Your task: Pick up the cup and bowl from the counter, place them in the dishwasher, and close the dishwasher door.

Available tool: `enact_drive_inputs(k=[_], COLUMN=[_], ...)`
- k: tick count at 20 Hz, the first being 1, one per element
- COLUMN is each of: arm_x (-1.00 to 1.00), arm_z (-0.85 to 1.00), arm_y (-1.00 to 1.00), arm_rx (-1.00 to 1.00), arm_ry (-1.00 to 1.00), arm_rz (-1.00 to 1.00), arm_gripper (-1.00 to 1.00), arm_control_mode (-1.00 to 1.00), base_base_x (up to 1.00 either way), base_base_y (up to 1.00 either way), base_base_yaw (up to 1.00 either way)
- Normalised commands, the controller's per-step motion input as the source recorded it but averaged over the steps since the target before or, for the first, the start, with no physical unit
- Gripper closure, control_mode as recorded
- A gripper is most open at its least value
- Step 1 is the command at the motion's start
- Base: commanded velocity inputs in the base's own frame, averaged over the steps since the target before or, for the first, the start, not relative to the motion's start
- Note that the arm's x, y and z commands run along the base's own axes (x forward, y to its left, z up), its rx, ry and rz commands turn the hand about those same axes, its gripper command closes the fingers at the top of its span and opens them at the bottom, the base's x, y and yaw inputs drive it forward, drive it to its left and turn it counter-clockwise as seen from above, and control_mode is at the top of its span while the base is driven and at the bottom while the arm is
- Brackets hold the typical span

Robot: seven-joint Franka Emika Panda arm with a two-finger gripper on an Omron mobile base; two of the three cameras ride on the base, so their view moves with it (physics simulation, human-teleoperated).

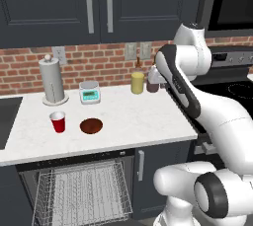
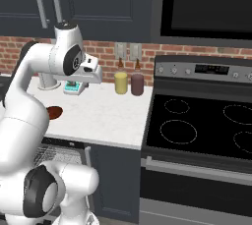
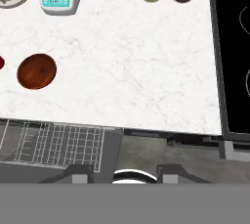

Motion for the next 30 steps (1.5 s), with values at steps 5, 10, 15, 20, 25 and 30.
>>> enact_drive_inputs(k=[5, 10, 15, 20, 25, 30], arm_x=[-0.37, -0.89, -0.80, -0.27, -0.03, 0.00], arm_z=[0.02, 0.01, -0.03, -0.06, -0.18, -0.03], arm_y=[0.00, 0.10, 0.03, 0.12, 0.02, 0.01], arm_rx=[0.00, 0.06, 0.05, 0.00, -0.01, -0.01], arm_ry=[-0.13, -0.21, -0.09, -0.03, 0.00, 0.00], arm_rz=[0.00, 0.03, 0.01, 0.00, 0.00, 0.00], arm_gripper=[-1.00, -1.00, -1.00, -1.00, -1.00, -1.00], arm_control_mode=[-1.00, -1.00, -1.00, -1.00, -1.00, 1.00], base_base_x=[0.00, 0.00, 0.00, 0.00, 0.00, -0.09], base_base_y=[0.00, 0.00, 0.00, 0.00, 0.00, -0.15], base_base_yaw=[0.00, 0.00, 0.00, 0.00, 0.00, 0.03])
